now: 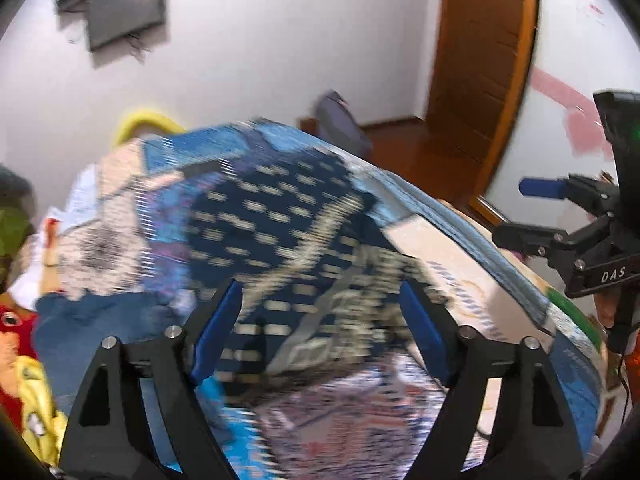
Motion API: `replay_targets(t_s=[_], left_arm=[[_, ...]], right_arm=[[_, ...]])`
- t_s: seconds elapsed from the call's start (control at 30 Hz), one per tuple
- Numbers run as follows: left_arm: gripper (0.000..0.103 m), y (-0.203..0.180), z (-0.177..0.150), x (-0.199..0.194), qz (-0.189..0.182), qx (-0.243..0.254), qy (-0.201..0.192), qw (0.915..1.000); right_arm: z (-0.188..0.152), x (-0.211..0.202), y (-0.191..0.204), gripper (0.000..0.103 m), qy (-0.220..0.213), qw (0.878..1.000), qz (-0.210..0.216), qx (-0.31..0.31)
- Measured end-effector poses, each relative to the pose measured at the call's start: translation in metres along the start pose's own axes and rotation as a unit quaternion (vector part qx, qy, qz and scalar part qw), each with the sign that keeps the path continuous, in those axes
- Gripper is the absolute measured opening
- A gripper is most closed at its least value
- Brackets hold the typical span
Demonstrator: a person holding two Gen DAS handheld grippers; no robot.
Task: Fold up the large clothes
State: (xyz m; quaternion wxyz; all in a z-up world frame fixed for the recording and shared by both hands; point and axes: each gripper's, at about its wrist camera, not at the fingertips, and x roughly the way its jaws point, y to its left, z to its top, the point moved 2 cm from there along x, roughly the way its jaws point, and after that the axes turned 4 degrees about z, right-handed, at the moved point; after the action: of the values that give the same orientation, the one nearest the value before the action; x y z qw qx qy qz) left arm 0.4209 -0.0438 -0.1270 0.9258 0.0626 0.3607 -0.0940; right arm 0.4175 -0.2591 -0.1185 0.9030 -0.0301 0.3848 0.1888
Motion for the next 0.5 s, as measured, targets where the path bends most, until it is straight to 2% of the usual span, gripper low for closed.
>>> replay_targets(t_s=[0.13,0.27,0.4,0.5], left_arm=[[0.089,0.038,-0.001,0.003,0.035,-0.022,-0.007,0.9991],[0.089,0.063,-0.013,0.029,0.057,-0.038,0.024,0.9973],[0.090,0.078,-0.033,0.061,0.048,-0.050,0.065,0.9955],[0.091,0.082,-0.043,0.068,0.041,-0.048,0.070,0.9955]], right_arm=[[0.018,0.024,0.031,0.101,0.000,0.999,0.039,-0.013],[0.025,0.060,0.056,0.101,0.021,0.997,0.078,-0.010],[0.015,0.109,0.065,0.101,0.080,0.991,0.109,0.010],[-0.001,0.137,0.059,0.101,0.125,0.986,0.105,0.018]])
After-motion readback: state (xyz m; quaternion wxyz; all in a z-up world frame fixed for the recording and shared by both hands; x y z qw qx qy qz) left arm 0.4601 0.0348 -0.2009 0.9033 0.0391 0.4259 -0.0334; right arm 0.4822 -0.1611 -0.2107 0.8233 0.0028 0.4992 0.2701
